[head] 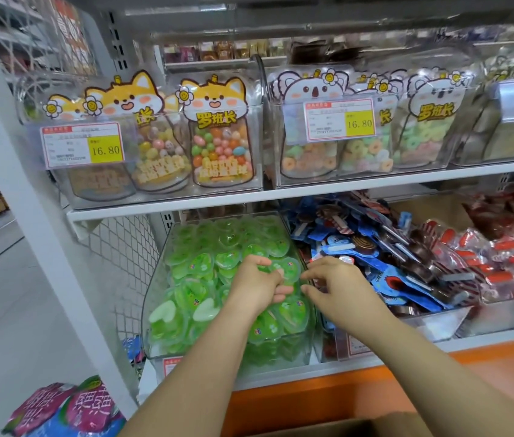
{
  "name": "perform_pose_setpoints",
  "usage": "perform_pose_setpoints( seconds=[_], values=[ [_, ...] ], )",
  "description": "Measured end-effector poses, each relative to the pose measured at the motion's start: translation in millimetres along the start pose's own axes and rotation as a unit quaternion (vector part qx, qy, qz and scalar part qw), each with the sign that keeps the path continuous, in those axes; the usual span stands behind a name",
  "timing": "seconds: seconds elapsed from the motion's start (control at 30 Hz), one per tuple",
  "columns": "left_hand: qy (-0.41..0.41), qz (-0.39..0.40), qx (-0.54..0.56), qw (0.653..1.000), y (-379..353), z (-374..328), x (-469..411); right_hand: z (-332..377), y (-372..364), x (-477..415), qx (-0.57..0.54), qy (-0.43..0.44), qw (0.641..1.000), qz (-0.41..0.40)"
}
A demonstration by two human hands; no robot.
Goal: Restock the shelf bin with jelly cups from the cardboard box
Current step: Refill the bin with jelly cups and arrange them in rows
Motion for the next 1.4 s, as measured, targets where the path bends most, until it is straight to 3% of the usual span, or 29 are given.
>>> perform_pose_setpoints(
  seconds=[0.2,0.4,0.57,0.73,1.13,1.4],
  values=[
    [-0.027,-0.003,-0.052,0.998,-2,-3,0,0,1,1,-0.012,0.0,1.0,-0.003],
    [-0.101,-0.04,-0.196,0.975,20,-15,9,2,6,3,0.005,0.0,1.0,-0.016],
    [-0.184,-0.155,-0.31,0.92,78,-32,34,32,5,0,0.028,0.053,0.998,-0.036],
    [-0.181,-0.233,-0.349,0.889,135,-23,54,75,-24,-10,0.06,0.11,0.992,0.022],
    [-0.164,-0.158,-0.463,0.856,160,-4,3,108,-74,-83,0.206,0.109,0.967,0.105],
    [-0.168,-0.128,-0.507,0.836,161,5,-24,108,-85,-97,0.192,0.123,0.968,0.105]
  ],
)
Point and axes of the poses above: each hand's wrist, its own x-axis away from the middle knuckle, its own y-axis out of the back of the hand, z = x × y, the point moved 4 cm from there along -x, towards the middle knuckle, and after that the axes turned 4 degrees about y, right-handed, at the moved point
